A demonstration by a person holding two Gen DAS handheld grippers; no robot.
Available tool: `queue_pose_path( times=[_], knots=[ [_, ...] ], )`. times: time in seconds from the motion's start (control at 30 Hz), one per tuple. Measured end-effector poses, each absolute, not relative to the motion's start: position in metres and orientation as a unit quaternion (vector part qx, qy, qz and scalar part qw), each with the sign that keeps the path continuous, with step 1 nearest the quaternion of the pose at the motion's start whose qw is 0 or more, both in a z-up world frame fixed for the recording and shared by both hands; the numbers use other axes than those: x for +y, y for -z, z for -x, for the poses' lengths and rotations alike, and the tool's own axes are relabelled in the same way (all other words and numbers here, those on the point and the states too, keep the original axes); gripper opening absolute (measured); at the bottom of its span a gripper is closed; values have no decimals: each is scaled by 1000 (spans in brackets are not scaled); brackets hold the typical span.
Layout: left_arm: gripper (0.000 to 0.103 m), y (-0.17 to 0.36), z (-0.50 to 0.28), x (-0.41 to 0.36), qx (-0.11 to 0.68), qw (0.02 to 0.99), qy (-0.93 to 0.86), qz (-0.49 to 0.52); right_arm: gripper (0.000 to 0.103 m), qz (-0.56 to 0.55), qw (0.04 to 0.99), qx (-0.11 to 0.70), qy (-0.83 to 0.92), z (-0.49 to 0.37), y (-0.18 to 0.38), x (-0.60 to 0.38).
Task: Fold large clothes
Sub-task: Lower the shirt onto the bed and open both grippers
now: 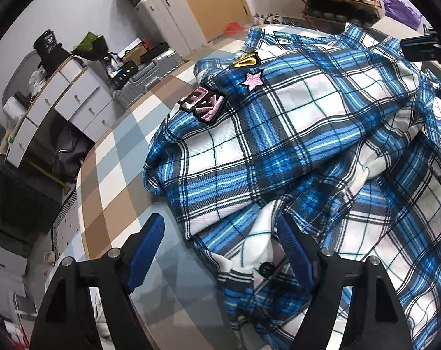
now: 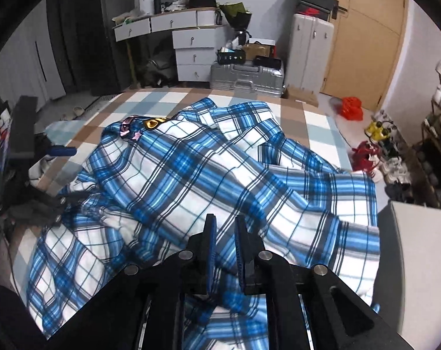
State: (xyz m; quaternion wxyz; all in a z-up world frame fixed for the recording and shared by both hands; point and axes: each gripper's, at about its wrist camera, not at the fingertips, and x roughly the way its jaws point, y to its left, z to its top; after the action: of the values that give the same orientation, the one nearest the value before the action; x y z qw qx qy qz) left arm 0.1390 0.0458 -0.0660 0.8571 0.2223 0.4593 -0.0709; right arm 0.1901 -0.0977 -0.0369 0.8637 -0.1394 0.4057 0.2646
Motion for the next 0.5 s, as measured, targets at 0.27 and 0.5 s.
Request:
queue_pose_path(
  times=[0.27,0.5],
  knots=[
    [11,81,-129,39,490,818,103,-283,87,111,882,360,-284,-169,26,-107],
    [3,90,-119,17,514,786,108,-325,87,106,879,364,-290,-171,29,-108]
  ],
)
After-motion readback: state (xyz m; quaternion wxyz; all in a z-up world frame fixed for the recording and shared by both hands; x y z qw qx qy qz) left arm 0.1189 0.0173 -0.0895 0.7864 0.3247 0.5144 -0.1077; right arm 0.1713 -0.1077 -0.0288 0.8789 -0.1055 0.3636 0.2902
